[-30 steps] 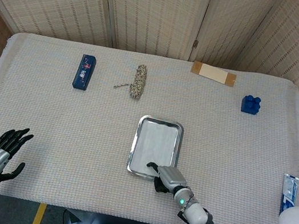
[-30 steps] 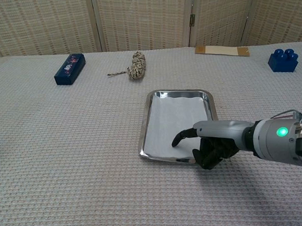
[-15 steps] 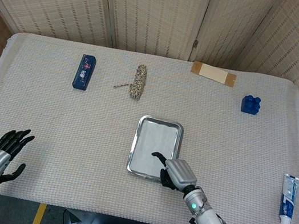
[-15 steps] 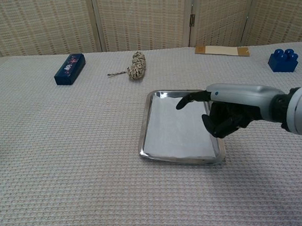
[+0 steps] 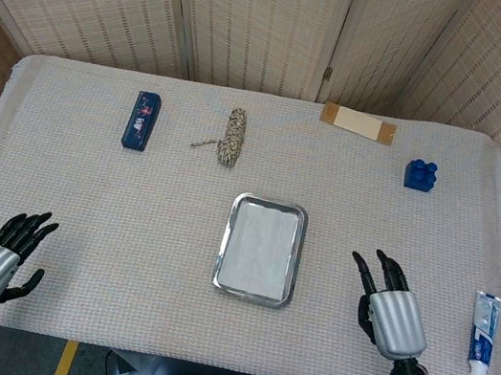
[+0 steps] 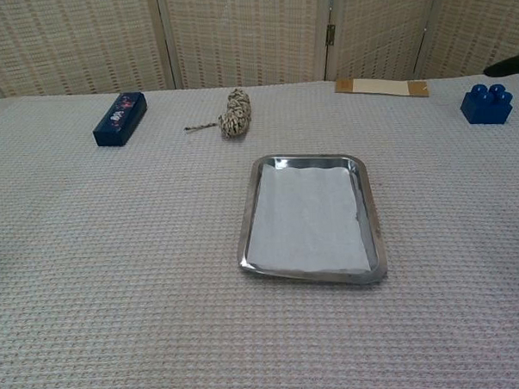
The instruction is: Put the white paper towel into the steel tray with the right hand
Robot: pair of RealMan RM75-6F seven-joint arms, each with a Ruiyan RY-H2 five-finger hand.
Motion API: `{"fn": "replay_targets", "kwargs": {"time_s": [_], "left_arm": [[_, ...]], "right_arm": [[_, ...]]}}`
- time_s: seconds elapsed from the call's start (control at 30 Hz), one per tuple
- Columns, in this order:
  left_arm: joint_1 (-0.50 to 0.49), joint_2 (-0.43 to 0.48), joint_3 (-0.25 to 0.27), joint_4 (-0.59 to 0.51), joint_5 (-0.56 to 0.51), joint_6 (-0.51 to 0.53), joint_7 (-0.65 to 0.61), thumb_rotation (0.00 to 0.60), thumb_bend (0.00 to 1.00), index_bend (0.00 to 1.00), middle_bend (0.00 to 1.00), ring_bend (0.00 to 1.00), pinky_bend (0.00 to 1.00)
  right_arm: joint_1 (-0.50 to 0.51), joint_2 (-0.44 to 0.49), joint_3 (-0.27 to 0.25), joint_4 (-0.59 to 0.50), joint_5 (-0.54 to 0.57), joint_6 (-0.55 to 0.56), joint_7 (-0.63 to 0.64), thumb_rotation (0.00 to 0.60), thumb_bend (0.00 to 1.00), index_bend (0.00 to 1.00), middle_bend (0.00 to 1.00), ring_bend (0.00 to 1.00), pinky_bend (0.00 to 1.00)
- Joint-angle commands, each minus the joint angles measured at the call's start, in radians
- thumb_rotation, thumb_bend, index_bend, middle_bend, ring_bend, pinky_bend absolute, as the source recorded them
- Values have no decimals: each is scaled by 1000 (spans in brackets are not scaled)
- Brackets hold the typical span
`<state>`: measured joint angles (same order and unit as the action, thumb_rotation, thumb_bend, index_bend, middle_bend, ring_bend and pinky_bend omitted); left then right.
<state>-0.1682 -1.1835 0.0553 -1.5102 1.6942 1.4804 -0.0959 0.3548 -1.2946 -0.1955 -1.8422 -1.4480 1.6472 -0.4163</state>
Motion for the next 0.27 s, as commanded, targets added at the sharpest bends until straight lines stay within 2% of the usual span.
{"fn": "replay_targets", "kwargs": {"time_s": [0.03,0.17,0.27], "left_arm": [[-2,-3,-4,5,-3,1,-4,600,527,0,0,0,0],[-5,-17,-7,20,3,4,2,600,526,0,0,0,0],[-7,-23,-7,22,3,0,13,600,526,0,0,0,0]], "right_arm": [[-132,3,-32,105,-98,145,-22,600,661,0,0,2,75],[-205,-6,-10,156,-125,217,37,600,624,0,0,0,30],[-219,15,-1,155,-104,179,94,600,621,0,0,0,5]]}}
